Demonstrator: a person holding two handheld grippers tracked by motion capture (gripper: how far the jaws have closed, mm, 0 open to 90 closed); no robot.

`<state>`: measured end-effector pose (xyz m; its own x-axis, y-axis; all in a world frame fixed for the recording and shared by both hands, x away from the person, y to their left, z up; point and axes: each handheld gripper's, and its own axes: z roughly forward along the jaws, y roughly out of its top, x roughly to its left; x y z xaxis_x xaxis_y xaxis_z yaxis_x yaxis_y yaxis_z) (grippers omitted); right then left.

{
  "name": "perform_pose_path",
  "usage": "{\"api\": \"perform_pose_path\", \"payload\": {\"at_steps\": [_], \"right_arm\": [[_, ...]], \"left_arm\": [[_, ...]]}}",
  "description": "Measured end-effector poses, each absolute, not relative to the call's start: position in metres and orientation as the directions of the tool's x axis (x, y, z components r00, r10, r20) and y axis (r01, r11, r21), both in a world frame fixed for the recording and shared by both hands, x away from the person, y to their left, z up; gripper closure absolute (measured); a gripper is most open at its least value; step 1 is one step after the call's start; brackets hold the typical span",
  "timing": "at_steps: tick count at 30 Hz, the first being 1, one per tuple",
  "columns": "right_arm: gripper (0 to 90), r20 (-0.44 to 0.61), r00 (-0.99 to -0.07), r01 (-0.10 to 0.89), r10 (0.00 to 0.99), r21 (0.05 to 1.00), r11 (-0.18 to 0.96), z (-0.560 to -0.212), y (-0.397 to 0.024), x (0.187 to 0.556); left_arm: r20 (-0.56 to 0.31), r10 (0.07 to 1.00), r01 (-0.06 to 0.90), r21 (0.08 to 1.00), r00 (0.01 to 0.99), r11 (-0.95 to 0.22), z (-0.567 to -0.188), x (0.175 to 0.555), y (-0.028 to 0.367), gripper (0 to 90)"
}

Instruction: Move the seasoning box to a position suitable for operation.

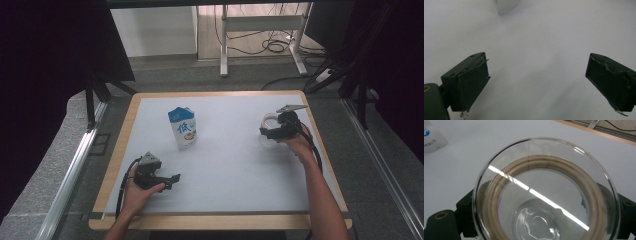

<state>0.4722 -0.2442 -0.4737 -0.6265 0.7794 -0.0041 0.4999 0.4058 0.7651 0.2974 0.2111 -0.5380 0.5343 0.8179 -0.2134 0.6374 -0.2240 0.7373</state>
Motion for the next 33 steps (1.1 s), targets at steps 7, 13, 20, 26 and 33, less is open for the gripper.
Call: {"api": "perform_pose_path", "payload": {"at_steps": [7,13,20,26,33], "right_arm": [[11.3,-0.003,-0.631,0.476,0.776,0.788,0.390,-0.466,-0.241,0.464],[11.4,-0.009,-0.651,0.454,0.759,0.797,0.398,-0.453,-0.231,0.445],[11.4,-0.010,-0.671,0.439,0.741,0.800,0.408,-0.448,-0.224,0.424],[11.4,-0.003,-0.686,0.445,0.728,0.790,0.422,-0.453,-0.218,0.402],[11.4,0.004,-0.691,0.451,0.723,0.784,0.426,-0.462,-0.215,0.382]], "left_arm": [[-0.214,0.821,0.637,0.739,0.529,-0.218,-0.537,0.297,0.213,4.9],[-0.216,0.821,0.634,0.744,0.528,-0.212,-0.536,0.296,0.214,5.1],[-0.221,0.824,0.632,0.748,0.522,-0.200,-0.534,0.295,0.218,5.2],[-0.220,0.826,0.634,0.747,0.519,-0.199,-0.533,0.294,0.219,5.3],[-0.218,0.828,0.633,0.748,0.517,-0.198,-0.533,0.293,0.219,5.3]]}}
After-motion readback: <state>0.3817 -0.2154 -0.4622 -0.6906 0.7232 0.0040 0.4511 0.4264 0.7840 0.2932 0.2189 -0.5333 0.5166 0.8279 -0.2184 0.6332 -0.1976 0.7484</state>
